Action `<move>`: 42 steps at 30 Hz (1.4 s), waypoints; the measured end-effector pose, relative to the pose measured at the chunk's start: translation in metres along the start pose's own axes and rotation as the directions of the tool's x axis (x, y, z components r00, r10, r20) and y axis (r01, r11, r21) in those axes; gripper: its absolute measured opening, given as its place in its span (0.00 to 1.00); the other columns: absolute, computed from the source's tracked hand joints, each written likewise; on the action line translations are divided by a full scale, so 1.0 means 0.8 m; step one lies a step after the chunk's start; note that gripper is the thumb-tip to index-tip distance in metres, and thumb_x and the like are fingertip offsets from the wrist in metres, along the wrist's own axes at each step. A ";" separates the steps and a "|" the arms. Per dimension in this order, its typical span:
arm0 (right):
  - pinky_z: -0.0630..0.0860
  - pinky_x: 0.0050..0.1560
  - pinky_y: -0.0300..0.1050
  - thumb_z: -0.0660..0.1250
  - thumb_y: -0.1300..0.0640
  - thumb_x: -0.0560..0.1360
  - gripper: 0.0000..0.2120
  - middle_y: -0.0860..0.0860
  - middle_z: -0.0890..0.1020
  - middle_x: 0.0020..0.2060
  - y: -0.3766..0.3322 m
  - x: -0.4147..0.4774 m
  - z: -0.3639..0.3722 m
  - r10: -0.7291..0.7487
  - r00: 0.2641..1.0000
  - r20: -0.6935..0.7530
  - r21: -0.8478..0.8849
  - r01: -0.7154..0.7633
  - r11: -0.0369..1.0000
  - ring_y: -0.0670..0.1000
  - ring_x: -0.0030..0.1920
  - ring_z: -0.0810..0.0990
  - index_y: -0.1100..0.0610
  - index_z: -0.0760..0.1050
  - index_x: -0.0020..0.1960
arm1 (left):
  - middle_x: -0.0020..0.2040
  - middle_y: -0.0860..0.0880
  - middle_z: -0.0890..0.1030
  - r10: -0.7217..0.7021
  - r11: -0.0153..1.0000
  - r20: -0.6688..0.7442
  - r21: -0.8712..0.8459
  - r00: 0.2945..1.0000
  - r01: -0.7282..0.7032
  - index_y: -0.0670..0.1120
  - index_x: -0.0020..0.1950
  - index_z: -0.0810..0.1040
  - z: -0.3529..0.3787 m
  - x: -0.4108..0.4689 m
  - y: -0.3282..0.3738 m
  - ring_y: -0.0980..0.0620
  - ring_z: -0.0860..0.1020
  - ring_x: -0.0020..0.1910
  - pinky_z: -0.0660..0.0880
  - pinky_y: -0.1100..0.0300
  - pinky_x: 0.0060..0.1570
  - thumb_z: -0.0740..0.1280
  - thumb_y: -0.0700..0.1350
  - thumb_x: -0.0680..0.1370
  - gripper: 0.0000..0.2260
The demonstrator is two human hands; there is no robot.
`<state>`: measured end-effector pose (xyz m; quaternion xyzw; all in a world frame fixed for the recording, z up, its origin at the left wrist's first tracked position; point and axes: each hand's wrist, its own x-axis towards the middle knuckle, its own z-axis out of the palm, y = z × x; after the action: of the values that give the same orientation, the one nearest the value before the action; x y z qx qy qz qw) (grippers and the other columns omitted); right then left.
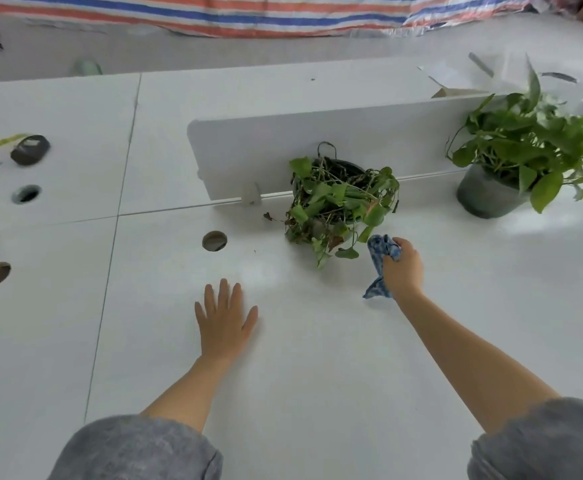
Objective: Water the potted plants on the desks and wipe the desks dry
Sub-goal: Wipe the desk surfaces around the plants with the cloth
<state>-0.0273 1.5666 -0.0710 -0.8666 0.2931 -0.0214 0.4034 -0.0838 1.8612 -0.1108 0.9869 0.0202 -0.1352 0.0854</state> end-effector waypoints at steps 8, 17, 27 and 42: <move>0.73 0.57 0.61 0.58 0.69 0.72 0.15 0.64 0.76 0.56 -0.011 0.075 0.053 -0.009 0.999 0.033 -0.127 0.013 0.992 0.64 0.57 0.74 0.65 0.70 0.59 | 0.70 0.43 0.70 -0.051 0.997 0.036 0.055 0.998 0.049 0.46 0.66 0.72 0.013 0.015 -0.003 0.36 0.67 0.70 0.66 0.38 0.63 0.47 0.60 0.73 0.30; 0.72 0.40 0.47 0.61 0.49 0.73 0.17 0.52 0.78 0.40 -0.023 0.136 0.046 0.075 0.993 -0.086 -0.076 -0.082 0.994 0.55 0.43 0.78 0.58 0.74 0.57 | 0.71 0.43 0.69 -0.062 0.998 0.027 0.036 0.998 0.061 0.46 0.67 0.72 0.019 0.017 -0.006 0.36 0.66 0.71 0.64 0.39 0.65 0.48 0.60 0.72 0.31; 0.67 0.53 0.48 0.65 0.65 0.72 0.23 0.53 0.74 0.65 0.035 0.015 0.024 -0.213 0.962 0.172 -0.448 0.269 0.853 0.59 0.58 0.66 0.55 0.70 0.67 | 0.78 0.48 0.49 -0.058 0.998 0.004 -0.019 0.998 0.058 0.50 0.75 0.55 0.018 0.012 -0.004 0.43 0.44 0.77 0.44 0.46 0.74 0.43 0.61 0.75 0.31; 0.74 0.42 0.48 0.58 0.69 0.65 0.20 0.57 0.83 0.47 -0.073 -0.112 0.120 -0.615 0.777 0.136 -0.078 0.627 0.775 0.59 0.47 0.75 0.61 0.80 0.53 | 0.78 0.48 0.50 -0.030 0.999 -0.024 -0.046 0.999 0.029 0.50 0.75 0.55 0.023 0.012 -0.008 0.43 0.45 0.77 0.46 0.44 0.73 0.39 0.61 0.74 0.32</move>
<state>-0.0467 1.7090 -0.0762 -0.9370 -0.0299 -0.0915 0.3359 -0.0796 1.8646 -0.1321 0.9859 0.0390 -0.1238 0.1054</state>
